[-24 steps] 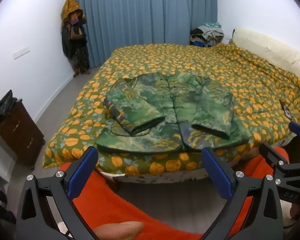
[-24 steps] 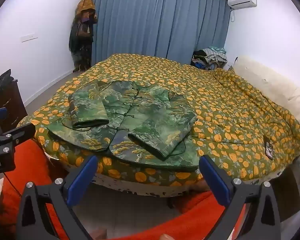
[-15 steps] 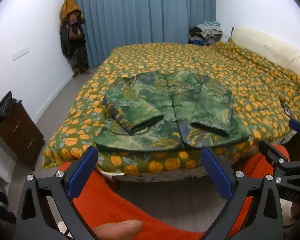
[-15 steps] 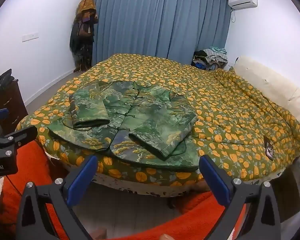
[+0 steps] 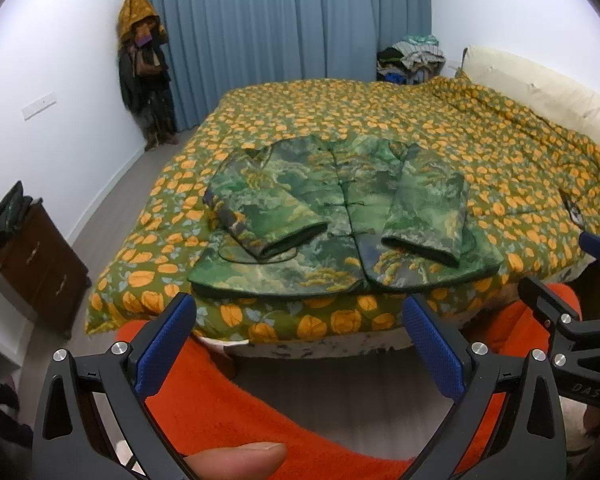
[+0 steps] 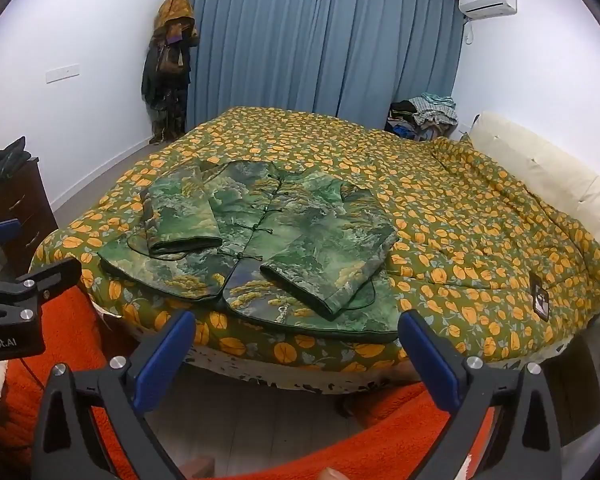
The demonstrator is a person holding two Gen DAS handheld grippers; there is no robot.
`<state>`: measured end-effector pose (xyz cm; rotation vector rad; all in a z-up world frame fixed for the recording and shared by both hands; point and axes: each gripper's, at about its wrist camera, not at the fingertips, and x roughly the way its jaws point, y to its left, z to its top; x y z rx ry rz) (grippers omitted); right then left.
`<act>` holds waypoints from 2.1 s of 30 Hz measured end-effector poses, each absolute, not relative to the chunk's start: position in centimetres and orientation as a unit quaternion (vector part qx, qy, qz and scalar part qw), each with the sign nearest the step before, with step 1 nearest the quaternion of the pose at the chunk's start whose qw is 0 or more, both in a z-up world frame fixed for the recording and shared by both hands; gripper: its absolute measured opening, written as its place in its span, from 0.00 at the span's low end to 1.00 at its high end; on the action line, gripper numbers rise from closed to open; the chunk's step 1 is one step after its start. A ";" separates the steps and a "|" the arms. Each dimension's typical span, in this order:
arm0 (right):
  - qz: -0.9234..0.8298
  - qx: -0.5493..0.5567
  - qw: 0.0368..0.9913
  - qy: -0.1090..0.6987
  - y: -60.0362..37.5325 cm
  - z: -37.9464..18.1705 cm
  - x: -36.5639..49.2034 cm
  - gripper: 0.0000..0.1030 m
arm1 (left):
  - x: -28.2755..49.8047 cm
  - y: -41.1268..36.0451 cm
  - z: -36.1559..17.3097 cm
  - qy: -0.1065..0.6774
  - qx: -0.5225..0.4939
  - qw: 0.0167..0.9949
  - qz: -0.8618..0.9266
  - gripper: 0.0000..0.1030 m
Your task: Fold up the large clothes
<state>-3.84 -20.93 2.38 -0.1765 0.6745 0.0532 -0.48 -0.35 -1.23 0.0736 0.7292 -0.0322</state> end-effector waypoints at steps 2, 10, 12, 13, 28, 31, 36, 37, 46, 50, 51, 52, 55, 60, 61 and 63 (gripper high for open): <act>0.027 -0.087 0.939 0.331 -20.9 2.4 -3.9 1.00 | -0.6 -0.3 -1.3 0.357 0.035 0.933 -0.016 1.00; 0.031 -0.086 0.939 0.333 -20.8 2.3 -4.1 1.00 | -0.5 -0.6 -1.1 0.358 0.039 0.933 -0.017 1.00; 0.030 -0.084 0.938 0.334 -20.8 2.3 -4.1 1.00 | -0.5 -0.8 -1.1 0.358 0.041 0.933 -0.018 1.00; 0.030 -0.083 0.938 0.334 -20.8 2.3 -4.0 1.00 | -0.6 -0.8 -1.1 0.358 0.042 0.933 -0.018 1.00; 0.033 -0.081 0.938 0.336 -21.1 1.9 -3.8 1.00 | -0.5 -1.0 -1.0 0.358 0.040 0.933 -0.018 1.00; 0.033 -0.080 0.938 0.336 -21.1 1.9 -3.8 1.00 | -0.6 -1.1 -1.0 0.359 0.042 0.932 -0.019 1.00; 0.033 -0.081 0.938 0.336 -21.1 1.9 -3.8 1.00 | -0.6 -1.1 -1.0 0.358 0.042 0.933 -0.019 1.00; 0.033 -0.081 0.938 0.336 -21.1 1.9 -3.9 1.00 | -0.6 -1.2 -1.0 0.358 0.042 0.933 -0.019 1.00; 0.034 -0.084 0.938 0.335 -20.9 1.9 -3.8 1.00 | -0.6 -1.1 -1.0 0.358 0.042 0.933 -0.019 1.00; 0.034 -0.083 0.938 0.335 -20.9 1.9 -3.8 1.00 | -0.6 -1.2 -1.0 0.358 0.042 0.933 -0.019 1.00; 0.034 -0.084 0.938 0.335 -20.9 1.9 -3.8 1.00 | -0.6 -1.1 -1.0 0.358 0.042 0.933 -0.019 1.00; 0.034 -0.084 0.938 0.334 -20.9 1.9 -3.8 1.00 | -0.6 -1.2 -1.0 0.358 0.042 0.933 -0.019 1.00; 0.034 -0.084 0.938 0.334 -20.9 1.9 -3.8 1.00 | -0.6 -1.1 -1.0 0.358 0.042 0.933 -0.019 1.00; 0.034 -0.084 0.938 0.334 -20.9 1.9 -3.8 1.00 | -0.5 -1.2 -0.9 0.359 0.042 0.932 -0.019 1.00; 0.034 -0.084 0.938 0.334 -20.9 1.9 -3.8 1.00 | -0.5 -1.2 -0.9 0.359 0.042 0.932 -0.019 1.00; 0.034 -0.084 0.938 0.334 -20.9 1.9 -3.8 1.00 | -0.5 -1.2 -0.9 0.358 0.042 0.932 -0.019 1.00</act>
